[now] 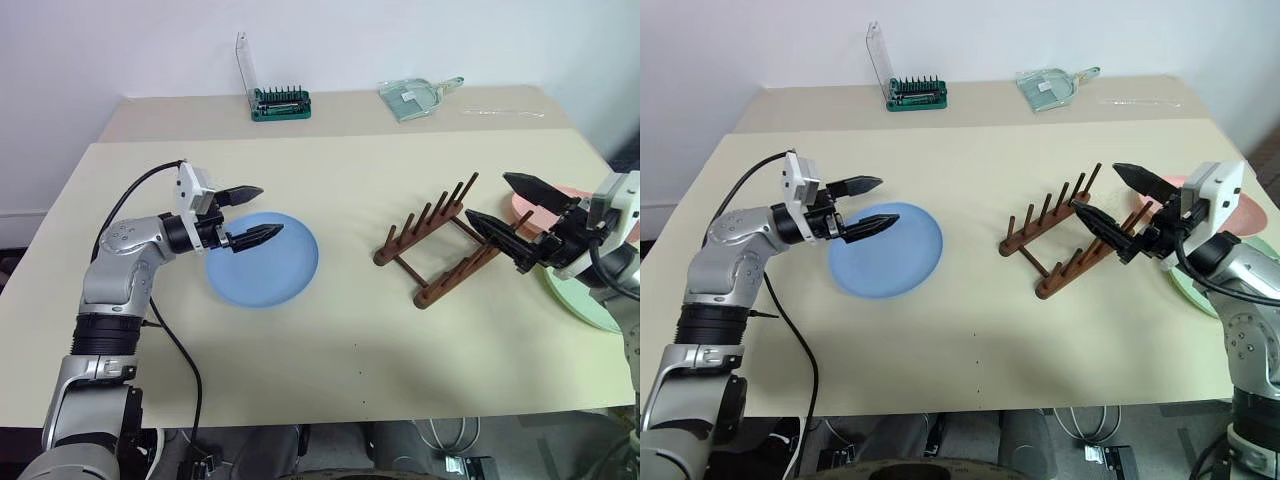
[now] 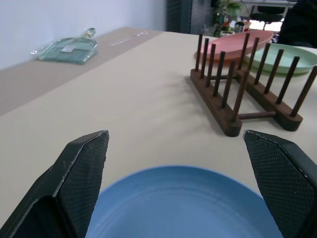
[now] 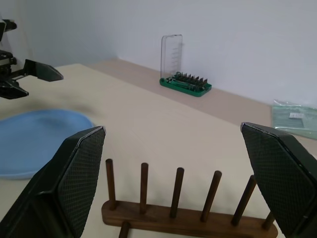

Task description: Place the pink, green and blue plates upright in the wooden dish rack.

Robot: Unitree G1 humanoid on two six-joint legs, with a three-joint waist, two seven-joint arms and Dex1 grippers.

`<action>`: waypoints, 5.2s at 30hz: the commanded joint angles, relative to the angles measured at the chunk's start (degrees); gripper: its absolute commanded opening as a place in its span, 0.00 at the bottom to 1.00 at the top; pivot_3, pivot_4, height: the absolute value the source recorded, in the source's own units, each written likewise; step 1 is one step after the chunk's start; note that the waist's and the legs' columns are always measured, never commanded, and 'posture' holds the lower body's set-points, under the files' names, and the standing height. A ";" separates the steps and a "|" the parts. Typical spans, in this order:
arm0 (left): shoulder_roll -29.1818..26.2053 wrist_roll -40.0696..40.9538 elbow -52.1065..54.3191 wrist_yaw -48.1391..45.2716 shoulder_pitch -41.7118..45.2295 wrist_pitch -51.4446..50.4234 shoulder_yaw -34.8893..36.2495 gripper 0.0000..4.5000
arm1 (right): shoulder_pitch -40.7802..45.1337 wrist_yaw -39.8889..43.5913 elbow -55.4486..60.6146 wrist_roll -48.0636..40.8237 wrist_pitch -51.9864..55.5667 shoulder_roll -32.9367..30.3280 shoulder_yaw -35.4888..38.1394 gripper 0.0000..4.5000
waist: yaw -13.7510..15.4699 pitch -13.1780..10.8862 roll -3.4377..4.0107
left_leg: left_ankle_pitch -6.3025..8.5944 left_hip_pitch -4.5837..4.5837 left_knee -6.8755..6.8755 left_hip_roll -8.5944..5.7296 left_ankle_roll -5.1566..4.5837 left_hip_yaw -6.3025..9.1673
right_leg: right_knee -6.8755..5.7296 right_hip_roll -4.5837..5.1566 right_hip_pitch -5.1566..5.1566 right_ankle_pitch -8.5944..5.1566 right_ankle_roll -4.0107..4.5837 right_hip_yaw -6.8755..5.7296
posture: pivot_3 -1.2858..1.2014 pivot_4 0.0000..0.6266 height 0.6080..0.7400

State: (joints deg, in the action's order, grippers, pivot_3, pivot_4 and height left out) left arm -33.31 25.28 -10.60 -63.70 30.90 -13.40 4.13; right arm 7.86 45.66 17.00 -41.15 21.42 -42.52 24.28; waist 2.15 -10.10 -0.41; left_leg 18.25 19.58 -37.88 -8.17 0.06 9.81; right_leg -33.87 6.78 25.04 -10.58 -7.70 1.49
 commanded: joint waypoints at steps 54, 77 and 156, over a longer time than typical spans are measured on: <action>12.92 2.95 22.45 6.80 8.14 -38.25 -24.84 1.00 | -9.46 -5.01 8.18 0.77 -5.99 6.14 5.58 0.99 | -0.36 -0.01 -0.01 | 0.03 -0.05 -0.05 0.02 0.06 -0.03 | -0.15 -0.06 -0.02 -0.01 -0.01 0.08 | 0.52 0.24 1.00; 30.69 -17.89 1.15 19.67 14.27 -30.54 -41.59 1.00 | -10.96 -6.66 8.93 1.78 -6.93 5.03 9.47 0.99 | 0.37 0.01 0.04 | 0.10 -0.09 -0.13 0.02 -0.07 -0.07 | 0.20 -0.06 -0.27 -0.01 -0.07 0.05 | 0.52 0.24 1.00; 47.09 -19.95 -6.01 37.10 13.65 -37.67 -33.97 1.00 | -18.08 -10.54 16.21 1.83 -8.57 8.45 8.63 1.00 | 0.18 0.06 0.10 | 0.17 -0.17 -0.15 -0.01 -0.18 -0.09 | 0.48 -0.03 -0.47 -0.05 -0.47 0.05 | 0.52 0.24 1.00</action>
State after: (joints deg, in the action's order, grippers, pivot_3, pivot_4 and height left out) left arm 9.11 5.23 -14.98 -27.24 44.01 -50.26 -30.08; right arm -10.24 35.55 30.60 -39.02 14.06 -34.53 32.23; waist 2.32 -10.05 -0.31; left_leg 18.42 19.41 -38.03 -8.18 -0.12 9.72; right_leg -33.39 6.75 24.56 -10.63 -8.18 1.54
